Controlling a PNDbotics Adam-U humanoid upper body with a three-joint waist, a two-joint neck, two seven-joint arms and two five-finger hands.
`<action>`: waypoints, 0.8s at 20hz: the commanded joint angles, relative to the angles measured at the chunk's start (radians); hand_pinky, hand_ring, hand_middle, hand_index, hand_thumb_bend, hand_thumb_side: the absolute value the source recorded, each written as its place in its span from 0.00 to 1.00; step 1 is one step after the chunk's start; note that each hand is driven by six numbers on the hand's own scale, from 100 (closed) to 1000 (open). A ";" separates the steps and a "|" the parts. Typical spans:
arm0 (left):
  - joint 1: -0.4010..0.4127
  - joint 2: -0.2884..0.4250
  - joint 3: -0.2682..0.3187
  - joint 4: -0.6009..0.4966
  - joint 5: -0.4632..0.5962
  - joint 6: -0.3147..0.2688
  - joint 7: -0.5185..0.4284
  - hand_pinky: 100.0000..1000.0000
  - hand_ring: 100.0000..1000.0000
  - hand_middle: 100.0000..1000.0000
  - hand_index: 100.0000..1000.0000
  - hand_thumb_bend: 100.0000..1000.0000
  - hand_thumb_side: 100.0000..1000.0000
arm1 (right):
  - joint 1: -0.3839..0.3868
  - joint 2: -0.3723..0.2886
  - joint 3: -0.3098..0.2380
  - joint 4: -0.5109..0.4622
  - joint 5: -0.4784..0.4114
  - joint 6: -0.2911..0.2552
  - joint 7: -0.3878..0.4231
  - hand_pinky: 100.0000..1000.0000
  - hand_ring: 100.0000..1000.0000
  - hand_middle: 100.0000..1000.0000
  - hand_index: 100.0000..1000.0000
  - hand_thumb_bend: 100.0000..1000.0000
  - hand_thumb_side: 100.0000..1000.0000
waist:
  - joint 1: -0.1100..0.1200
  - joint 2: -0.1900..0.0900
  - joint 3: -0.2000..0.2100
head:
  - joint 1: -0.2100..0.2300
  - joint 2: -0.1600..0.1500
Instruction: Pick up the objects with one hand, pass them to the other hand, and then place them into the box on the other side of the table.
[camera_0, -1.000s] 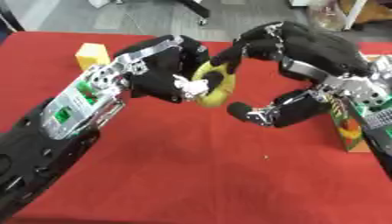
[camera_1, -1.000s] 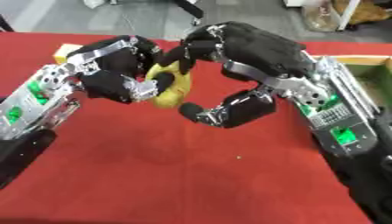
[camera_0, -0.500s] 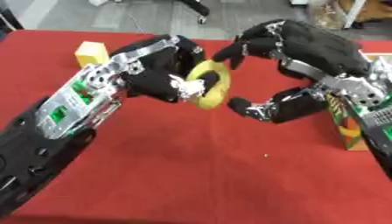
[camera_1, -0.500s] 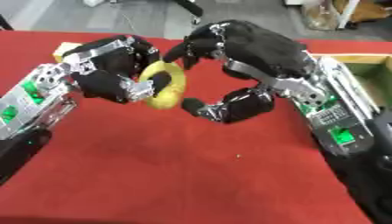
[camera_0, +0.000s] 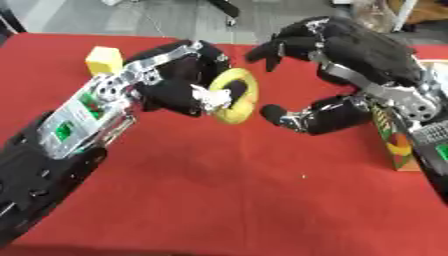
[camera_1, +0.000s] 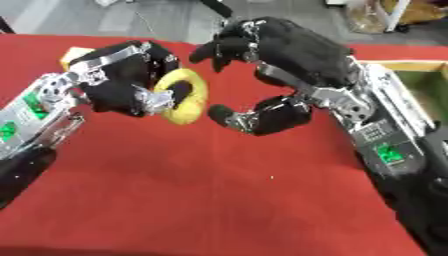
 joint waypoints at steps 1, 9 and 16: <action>-0.019 0.016 0.016 -0.018 0.011 0.000 0.004 0.58 0.34 0.17 0.24 0.00 0.00 | -0.014 0.003 0.000 -0.002 -0.001 -0.003 0.003 0.58 0.54 0.48 0.79 0.24 0.20 | 0.001 -0.028 0.001 | -0.002 0.003; -0.031 0.002 0.010 -0.033 0.019 0.008 0.008 0.58 0.34 0.17 0.25 0.00 0.00 | -0.012 0.012 0.007 0.005 -0.015 -0.008 0.023 0.58 0.54 0.47 0.80 0.24 0.20 | 0.001 -0.028 0.000 | -0.001 0.004; -0.036 -0.004 0.001 -0.039 0.019 0.018 0.010 0.58 0.34 0.17 0.25 0.00 0.01 | -0.012 0.019 0.008 0.008 -0.024 -0.004 0.017 0.57 0.53 0.46 0.77 0.24 0.20 | 0.002 -0.028 -0.003 | 0.000 0.006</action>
